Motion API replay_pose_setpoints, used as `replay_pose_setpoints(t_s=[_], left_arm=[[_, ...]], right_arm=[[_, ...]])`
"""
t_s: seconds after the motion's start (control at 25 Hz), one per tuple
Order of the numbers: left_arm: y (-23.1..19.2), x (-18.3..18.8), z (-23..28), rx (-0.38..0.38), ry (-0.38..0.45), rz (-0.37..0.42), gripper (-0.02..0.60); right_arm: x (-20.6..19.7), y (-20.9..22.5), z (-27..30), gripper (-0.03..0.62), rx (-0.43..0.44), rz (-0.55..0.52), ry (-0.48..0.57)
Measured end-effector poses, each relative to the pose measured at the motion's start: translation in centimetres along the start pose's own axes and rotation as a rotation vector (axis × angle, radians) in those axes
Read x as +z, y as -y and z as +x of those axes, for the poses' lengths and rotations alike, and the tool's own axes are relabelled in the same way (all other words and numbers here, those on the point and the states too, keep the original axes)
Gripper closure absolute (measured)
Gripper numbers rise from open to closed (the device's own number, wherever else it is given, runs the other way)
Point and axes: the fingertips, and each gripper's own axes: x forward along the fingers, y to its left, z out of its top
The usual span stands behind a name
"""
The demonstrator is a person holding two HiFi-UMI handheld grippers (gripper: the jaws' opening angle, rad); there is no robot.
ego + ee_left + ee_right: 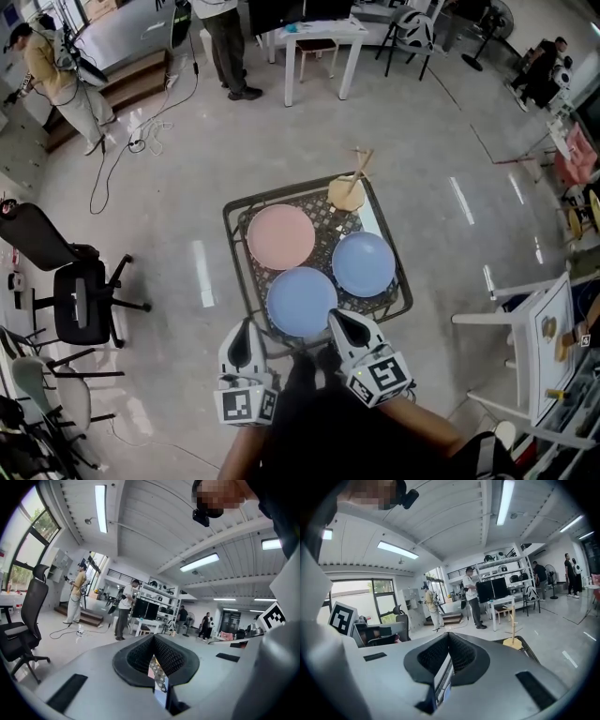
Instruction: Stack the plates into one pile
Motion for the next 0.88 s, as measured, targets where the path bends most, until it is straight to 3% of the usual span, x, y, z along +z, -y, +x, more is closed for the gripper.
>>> replay_pose_setpoints(t_s=[0.48,0.88], left_arm=[[-2.8,-0.5,5.1,0.045,-0.033,-0.009,0.566],[-5.0,-2.9,11.4,0.082,-0.123,-0.029,0.566]], right_arm=[[0.3,2.7,5.8,0.586,0.015,0.017,-0.022],[-0.2,7.3,11.9,0.586,0.019,0.02,-0.09]])
